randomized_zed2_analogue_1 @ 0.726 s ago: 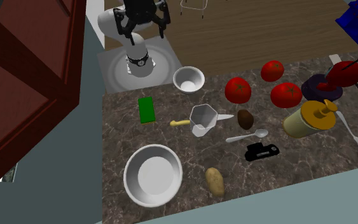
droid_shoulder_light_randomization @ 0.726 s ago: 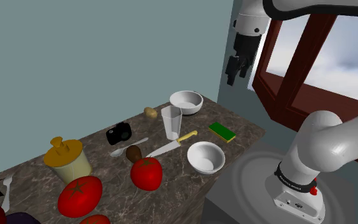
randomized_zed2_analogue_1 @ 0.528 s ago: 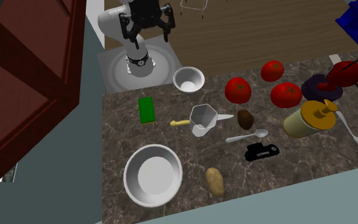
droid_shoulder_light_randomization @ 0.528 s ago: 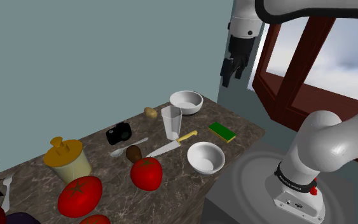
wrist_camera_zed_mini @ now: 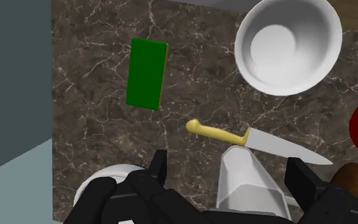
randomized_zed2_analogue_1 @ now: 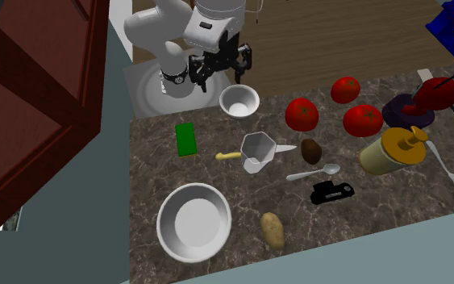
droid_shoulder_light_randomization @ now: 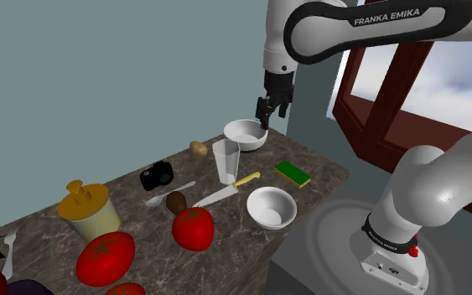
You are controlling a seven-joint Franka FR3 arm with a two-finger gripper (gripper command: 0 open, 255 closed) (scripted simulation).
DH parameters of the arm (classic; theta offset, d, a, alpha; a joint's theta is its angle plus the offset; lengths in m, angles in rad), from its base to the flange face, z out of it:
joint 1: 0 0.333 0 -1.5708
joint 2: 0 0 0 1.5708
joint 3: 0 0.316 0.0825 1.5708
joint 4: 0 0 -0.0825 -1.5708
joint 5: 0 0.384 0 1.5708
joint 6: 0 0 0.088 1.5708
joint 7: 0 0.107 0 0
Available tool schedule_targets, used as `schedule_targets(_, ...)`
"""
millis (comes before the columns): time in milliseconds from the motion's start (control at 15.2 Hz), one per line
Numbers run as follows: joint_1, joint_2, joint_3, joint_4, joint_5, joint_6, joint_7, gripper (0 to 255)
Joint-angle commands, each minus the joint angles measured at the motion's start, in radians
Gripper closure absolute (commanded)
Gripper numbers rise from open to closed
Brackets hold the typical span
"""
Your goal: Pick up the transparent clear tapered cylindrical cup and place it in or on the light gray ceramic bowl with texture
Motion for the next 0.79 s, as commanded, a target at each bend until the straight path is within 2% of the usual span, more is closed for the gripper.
schedule_targets(0,0.003,0.068,0.025,0.023,-0.005,0.04,0.024,0)
schedule_targets(330,0.007,0.252,0.08,0.105,-0.041,0.125,0.087,0)
schedule_targets(726,0.02,0.488,0.13,0.245,-0.117,0.189,0.173,0)
